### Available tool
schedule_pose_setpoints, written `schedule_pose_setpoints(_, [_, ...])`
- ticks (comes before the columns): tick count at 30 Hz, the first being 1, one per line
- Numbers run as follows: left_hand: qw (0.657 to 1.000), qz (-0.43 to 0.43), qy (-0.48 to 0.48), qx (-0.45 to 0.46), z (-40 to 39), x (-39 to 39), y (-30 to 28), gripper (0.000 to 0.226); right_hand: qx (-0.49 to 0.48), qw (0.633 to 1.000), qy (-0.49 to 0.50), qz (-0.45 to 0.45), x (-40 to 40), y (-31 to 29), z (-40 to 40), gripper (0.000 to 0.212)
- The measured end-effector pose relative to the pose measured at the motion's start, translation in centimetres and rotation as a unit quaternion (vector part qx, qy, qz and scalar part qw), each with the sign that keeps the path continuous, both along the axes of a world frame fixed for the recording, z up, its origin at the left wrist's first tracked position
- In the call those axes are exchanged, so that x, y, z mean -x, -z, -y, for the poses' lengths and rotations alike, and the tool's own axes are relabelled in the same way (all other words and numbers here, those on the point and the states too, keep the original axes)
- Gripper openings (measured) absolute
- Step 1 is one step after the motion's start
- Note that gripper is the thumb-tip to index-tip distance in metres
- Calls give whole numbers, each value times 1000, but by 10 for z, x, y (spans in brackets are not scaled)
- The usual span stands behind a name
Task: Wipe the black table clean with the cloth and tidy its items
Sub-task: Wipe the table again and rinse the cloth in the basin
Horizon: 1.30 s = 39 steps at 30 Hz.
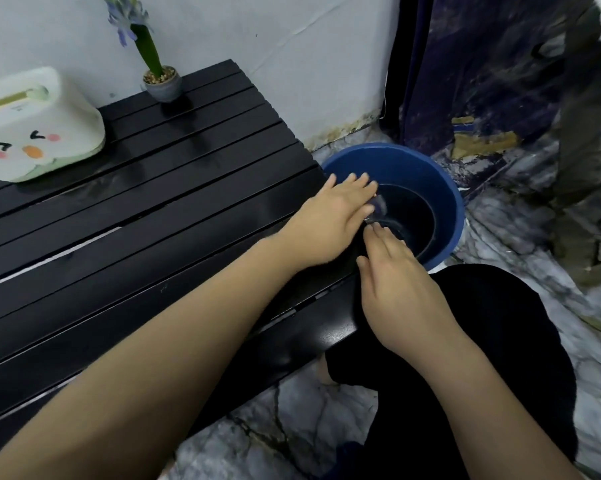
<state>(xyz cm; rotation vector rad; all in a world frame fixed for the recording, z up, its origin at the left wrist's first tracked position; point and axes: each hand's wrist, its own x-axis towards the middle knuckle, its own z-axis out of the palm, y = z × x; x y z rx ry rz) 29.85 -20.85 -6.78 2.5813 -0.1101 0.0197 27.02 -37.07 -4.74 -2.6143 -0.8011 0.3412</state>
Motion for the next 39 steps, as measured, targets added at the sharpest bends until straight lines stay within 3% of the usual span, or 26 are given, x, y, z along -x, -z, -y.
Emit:
schedule_pose_setpoints(2, [990, -25, -47, 129, 3, -25, -9, 46, -3, 1000, 1, -2, 0, -1, 0, 53])
schedule_pose_setpoints(4, [937, -33, -149, 315, -3, -36, -22, 40, -4, 1000, -1, -4, 0, -1, -2, 54])
schedule_pose_setpoints(6, [831, -46, -216, 510, -22, -30, -36, 35, -6, 1000, -4, -7, 0, -1, -3, 55])
schedule_pose_setpoints(8, [690, -123, -202, 684, -41, -13, -51, 42, -7, 1000, -11, -8, 0, -1, -4, 57])
schedule_pose_setpoints(9, [655, -138, -168, 723, -51, 2, -56, 36, -8, 1000, -15, -7, 0, -1, -6, 57])
schedule_pose_setpoints(10, [652, -146, -153, 728, -60, 17, -59, 24, -7, 1000, -20, -3, 1, -1, -7, 58])
schedule_pose_setpoints(12, [726, -129, -207, 643, -73, 43, -58, 3, -8, 999, -31, 16, 3, -2, -12, 58])
schedule_pose_setpoints(14, [792, -71, -331, 508, -80, 67, -63, 10, -14, 998, -45, 36, 6, -2, -19, 58])
schedule_pose_setpoints(19, [834, -33, -394, 385, -107, 102, -68, 30, -30, 995, -81, 51, 11, 0, -33, 59])
schedule_pose_setpoints(21, [896, 19, -427, 121, -123, 113, -59, 46, -30, 994, -87, 56, 12, 1, -36, 62])
schedule_pose_setpoints(22, [906, 71, -417, -11, -125, 119, -55, 52, -24, 994, -89, 57, 12, 2, -36, 63])
schedule_pose_setpoints(23, [915, 108, -384, -62, -122, 123, -49, 56, -17, 994, -91, 57, 12, 3, -36, 64])
schedule_pose_setpoints(25, [944, 76, -317, -58, -107, 128, -33, 66, -7, 995, -86, 58, 11, 4, -36, 65])
schedule_pose_setpoints(28, [948, -20, -292, -125, -86, 130, 1, 73, 3, 995, -80, 53, 10, 5, -35, 63])
schedule_pose_setpoints(30, [956, -5, -273, -110, -85, 130, 9, 66, 12, 996, -79, 39, 10, 5, -34, 58])
schedule_pose_setpoints(34, [979, 71, -189, 8, -90, 133, 4, 56, 19, 996, -84, 29, 10, 4, -35, 59])
schedule_pose_setpoints(37, [944, 142, -285, 81, -122, 129, -11, 46, 8, 996, -83, 22, 9, 2, -42, 60])
schedule_pose_setpoints(39, [905, 168, -387, 58, -168, 121, -16, 50, 5, 996, -89, 24, 9, 3, -47, 60])
